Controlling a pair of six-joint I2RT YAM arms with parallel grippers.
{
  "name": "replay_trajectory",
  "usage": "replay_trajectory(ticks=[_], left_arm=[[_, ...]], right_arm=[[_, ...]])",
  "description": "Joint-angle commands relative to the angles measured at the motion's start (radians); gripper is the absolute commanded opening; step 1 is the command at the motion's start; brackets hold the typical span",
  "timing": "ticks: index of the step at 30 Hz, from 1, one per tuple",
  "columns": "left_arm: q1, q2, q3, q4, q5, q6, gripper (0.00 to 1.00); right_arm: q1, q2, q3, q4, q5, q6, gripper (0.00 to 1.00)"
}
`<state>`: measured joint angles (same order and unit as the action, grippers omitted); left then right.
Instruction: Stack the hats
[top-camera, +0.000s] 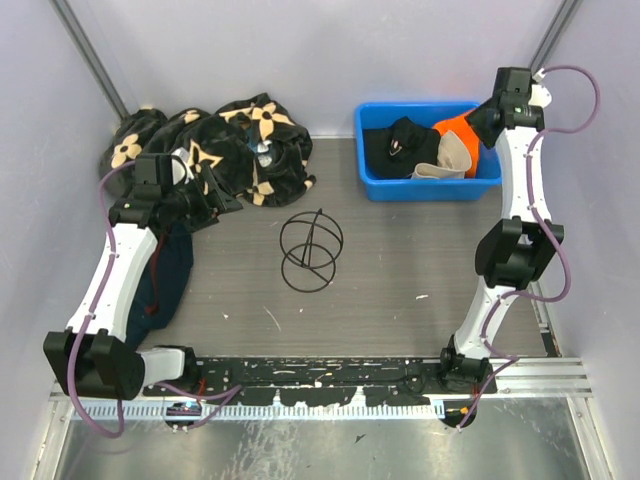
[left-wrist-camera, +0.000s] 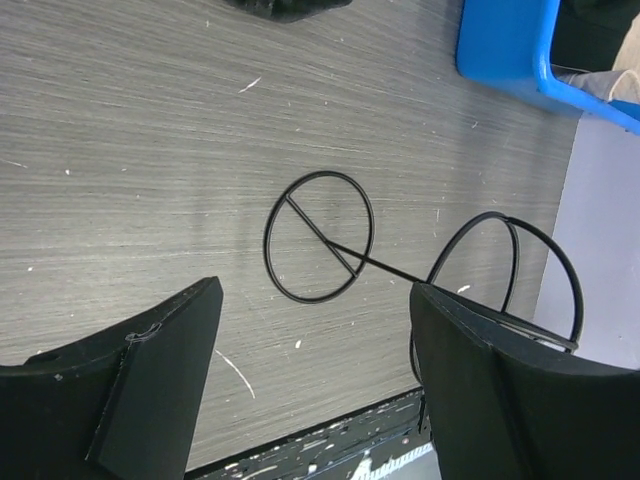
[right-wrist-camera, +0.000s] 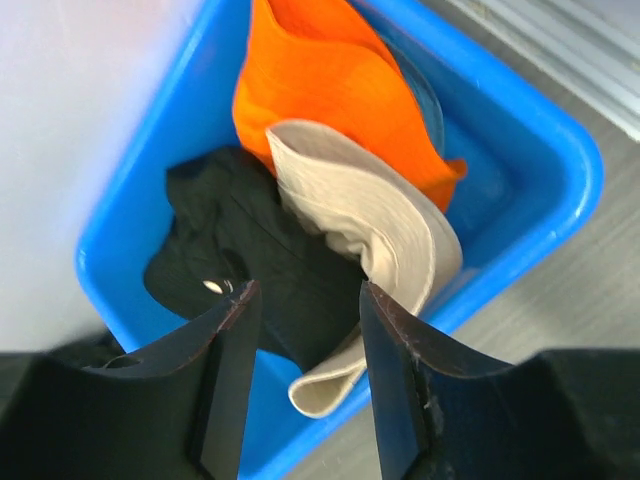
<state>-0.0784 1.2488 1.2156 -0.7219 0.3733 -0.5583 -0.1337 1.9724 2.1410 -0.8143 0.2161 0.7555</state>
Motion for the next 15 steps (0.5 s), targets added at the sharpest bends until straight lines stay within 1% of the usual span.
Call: replay_trajectory(ticks=[1, 4, 6, 15], left_arm=[[0.002, 0.013, -0.004, -0.001, 0.019, 0.005, 0.83], [0.004, 0.013, -0.007, -0.003, 0.019, 0.008, 0.83], [0.004, 0.012, -0.007, -0.01, 0.018, 0.015, 0.83], [0.003, 0.011, -0.017, -0.023, 0.009, 0.029, 0.83]], right_arm=[[-0.004, -0.017, -0.022, -0.1, -0.097, -0.038, 0.48], [-0.026, -0.062, -0.141, -0.057, -0.123, -0.026, 0.47], [-0.041, -0.075, -0.191, -0.033, -0.139, -0.027, 0.42], [-0.058, -0.023, -0.179, -0.057, -0.155, -0.071, 0.41]])
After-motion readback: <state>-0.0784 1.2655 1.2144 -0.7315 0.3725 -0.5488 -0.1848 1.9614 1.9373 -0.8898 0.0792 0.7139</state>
